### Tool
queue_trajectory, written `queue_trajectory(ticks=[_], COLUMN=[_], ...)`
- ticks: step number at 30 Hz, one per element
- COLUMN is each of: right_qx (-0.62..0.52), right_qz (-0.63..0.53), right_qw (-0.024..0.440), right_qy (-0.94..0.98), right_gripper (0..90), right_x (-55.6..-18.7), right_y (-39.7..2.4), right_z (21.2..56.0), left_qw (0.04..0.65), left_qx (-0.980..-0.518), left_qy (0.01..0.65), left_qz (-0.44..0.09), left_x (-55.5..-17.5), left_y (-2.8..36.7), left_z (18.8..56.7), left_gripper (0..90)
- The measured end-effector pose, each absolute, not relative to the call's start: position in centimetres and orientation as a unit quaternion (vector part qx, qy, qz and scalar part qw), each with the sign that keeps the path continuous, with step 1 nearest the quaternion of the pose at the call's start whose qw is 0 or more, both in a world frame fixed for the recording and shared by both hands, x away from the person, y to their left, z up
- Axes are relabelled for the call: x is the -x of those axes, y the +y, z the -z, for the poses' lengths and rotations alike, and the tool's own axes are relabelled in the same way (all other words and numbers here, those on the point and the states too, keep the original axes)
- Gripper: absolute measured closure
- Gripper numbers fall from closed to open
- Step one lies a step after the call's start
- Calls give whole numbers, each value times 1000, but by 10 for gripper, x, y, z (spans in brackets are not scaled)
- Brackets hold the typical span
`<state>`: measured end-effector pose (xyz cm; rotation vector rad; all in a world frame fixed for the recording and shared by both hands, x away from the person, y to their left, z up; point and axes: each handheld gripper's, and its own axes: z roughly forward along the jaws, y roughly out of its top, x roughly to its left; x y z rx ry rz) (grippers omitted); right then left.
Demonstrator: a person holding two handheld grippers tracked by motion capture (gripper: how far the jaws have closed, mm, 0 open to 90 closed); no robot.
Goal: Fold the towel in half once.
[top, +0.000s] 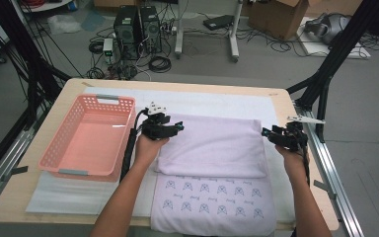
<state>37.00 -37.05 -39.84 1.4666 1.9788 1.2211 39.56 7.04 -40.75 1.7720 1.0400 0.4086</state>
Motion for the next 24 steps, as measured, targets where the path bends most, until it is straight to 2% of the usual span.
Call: queue_trajectory(ticks=[8,18,22,24], right_qx=[-491,-475,-475,-467], right_qz=[-423,-415,-411,-400], right_qw=[165,140,132,137], right_qy=[744,763,767,777], right_gripper=[537,551,690,780], right_x=[-336,-304,-298,-297], right_y=[-368,-355,-351,-349], right_z=[407,433,440,442], left_qw=[498,489,468,457], left_qx=[-748,-762,-774,-779], left_qy=[408,399,409,412], left_qz=[-165,-140,-123,-123], left_x=[-361,-320,-311,-309], left_y=[79,96,101,102], left_z=[412,430,443,448], left_gripper=[414,425,480,587])
